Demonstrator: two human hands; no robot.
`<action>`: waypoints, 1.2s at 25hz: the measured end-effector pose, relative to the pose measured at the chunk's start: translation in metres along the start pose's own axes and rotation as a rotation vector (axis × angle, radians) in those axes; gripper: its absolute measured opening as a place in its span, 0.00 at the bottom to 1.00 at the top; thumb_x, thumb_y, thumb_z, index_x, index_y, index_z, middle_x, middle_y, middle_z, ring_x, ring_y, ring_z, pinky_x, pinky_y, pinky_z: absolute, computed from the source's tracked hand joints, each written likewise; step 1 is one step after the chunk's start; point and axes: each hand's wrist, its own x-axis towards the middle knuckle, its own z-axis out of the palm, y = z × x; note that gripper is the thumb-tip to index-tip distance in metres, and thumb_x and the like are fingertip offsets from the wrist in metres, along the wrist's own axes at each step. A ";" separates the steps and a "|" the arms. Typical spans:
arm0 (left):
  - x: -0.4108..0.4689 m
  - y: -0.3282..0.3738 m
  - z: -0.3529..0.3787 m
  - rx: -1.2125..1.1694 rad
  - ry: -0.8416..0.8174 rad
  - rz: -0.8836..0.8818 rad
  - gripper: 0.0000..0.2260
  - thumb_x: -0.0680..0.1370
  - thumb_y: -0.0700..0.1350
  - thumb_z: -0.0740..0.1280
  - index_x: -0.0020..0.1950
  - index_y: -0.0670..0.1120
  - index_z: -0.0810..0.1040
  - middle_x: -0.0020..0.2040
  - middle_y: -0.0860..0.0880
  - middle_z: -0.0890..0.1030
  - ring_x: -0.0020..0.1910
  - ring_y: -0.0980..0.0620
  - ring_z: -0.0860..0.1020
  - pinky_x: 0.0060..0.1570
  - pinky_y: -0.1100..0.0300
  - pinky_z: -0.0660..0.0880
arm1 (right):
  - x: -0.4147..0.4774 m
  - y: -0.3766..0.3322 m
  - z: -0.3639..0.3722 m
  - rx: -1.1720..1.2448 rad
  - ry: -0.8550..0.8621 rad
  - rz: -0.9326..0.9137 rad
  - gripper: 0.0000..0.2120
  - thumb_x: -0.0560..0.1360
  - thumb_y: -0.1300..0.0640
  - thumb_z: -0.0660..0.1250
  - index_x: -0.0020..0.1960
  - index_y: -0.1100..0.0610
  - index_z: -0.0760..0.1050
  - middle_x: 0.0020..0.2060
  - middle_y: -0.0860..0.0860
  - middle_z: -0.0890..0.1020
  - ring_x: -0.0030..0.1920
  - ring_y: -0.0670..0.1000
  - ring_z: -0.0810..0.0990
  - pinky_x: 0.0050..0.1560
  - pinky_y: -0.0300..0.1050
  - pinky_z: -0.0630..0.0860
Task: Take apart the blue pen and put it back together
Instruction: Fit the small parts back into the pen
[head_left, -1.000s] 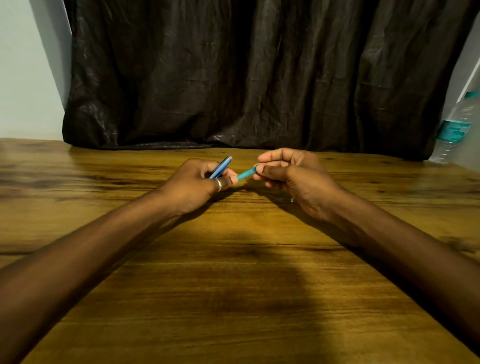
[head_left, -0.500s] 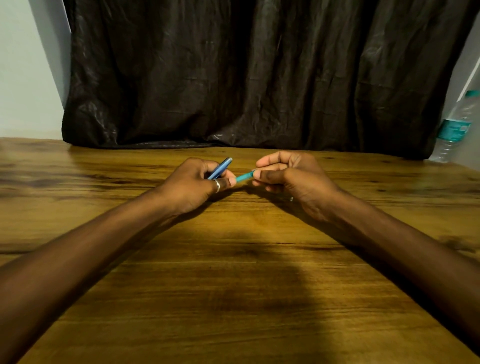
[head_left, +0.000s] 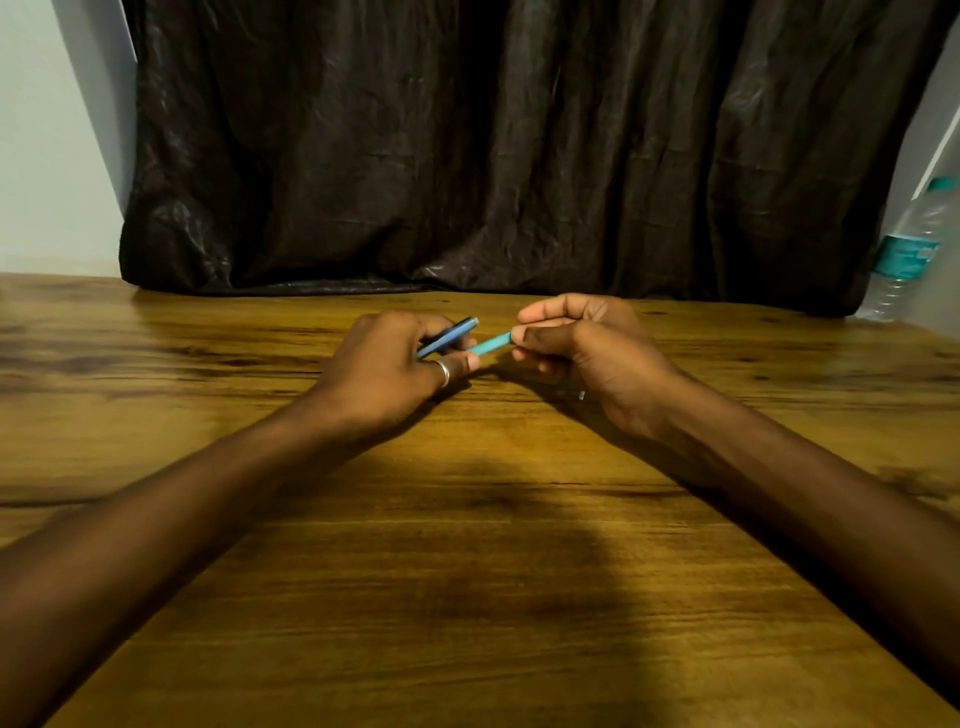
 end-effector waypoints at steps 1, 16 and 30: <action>-0.002 0.001 0.000 0.047 0.023 0.039 0.06 0.78 0.50 0.73 0.54 0.53 0.85 0.40 0.50 0.87 0.38 0.50 0.85 0.38 0.45 0.83 | 0.001 -0.001 -0.001 0.008 0.011 0.008 0.08 0.73 0.68 0.71 0.51 0.62 0.80 0.42 0.59 0.85 0.40 0.49 0.83 0.35 0.35 0.75; -0.002 0.007 0.014 0.272 0.096 0.051 0.10 0.78 0.55 0.72 0.53 0.51 0.85 0.38 0.53 0.85 0.36 0.54 0.83 0.36 0.48 0.82 | 0.009 0.000 -0.008 -0.170 0.159 -0.032 0.07 0.74 0.64 0.71 0.51 0.61 0.82 0.40 0.55 0.85 0.29 0.38 0.79 0.25 0.30 0.69; 0.007 0.001 0.029 0.429 0.030 -0.091 0.10 0.76 0.58 0.73 0.42 0.52 0.84 0.32 0.53 0.82 0.33 0.53 0.80 0.31 0.58 0.74 | 0.012 0.002 -0.014 -0.270 0.191 -0.086 0.07 0.76 0.63 0.68 0.51 0.59 0.82 0.45 0.54 0.87 0.38 0.42 0.80 0.27 0.27 0.70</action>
